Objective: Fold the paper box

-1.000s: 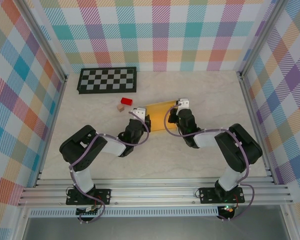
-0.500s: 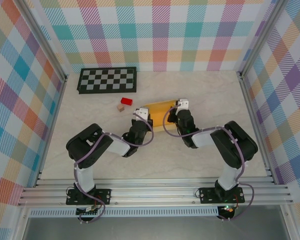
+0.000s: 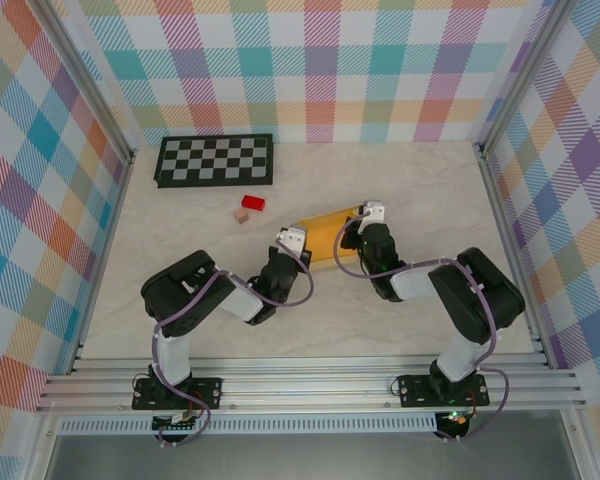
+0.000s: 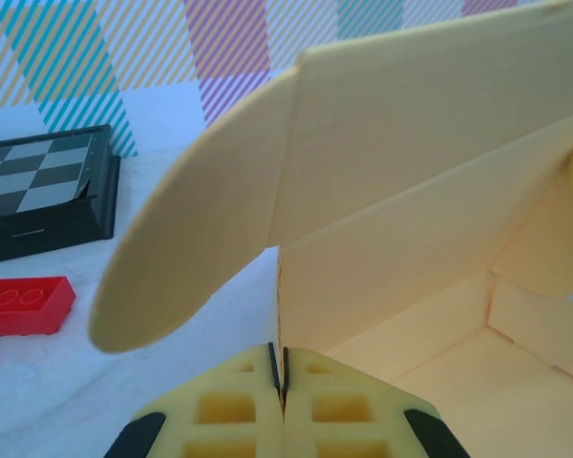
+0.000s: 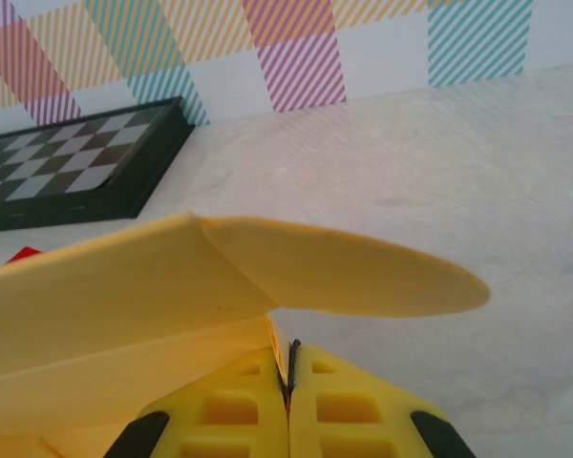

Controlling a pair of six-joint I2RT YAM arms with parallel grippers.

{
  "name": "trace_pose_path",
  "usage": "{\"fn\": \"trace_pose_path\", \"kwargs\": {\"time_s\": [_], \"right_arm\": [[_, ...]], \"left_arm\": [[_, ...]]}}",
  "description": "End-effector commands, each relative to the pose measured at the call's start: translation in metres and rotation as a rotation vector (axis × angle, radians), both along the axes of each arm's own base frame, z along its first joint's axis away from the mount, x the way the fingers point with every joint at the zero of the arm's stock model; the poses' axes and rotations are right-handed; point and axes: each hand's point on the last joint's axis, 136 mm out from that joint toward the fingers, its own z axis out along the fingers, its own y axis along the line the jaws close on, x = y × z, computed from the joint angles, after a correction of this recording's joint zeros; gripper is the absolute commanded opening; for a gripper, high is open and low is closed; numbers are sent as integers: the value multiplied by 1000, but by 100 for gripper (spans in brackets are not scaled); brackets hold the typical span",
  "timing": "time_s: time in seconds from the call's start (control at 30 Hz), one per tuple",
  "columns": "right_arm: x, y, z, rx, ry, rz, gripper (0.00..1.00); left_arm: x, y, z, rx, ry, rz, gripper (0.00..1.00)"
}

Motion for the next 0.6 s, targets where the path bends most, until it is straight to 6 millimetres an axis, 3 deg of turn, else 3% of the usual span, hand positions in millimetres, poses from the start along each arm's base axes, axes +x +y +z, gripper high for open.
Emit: {"fn": "trace_pose_path", "kwargs": {"time_s": [0.0, 0.13, 0.3, 0.43, 0.57], "right_arm": [[-48, 30, -50, 13, 236, 189, 10], [-57, 15, -56, 30, 310, 115, 33], [-68, 2, -50, 10, 341, 84, 42], [-80, -16, -33, -13, 332, 57, 49], [-98, -39, -2, -44, 338, 37, 57]], "left_arm": [[-45, -44, -45, 145, 90, -242, 0], [-47, -41, -50, 196, 89, -229, 0], [-47, -37, -57, 250, 96, -217, 0], [-47, -35, -64, 284, 102, -217, 0], [-46, -36, -63, 312, 92, -223, 0]]}}
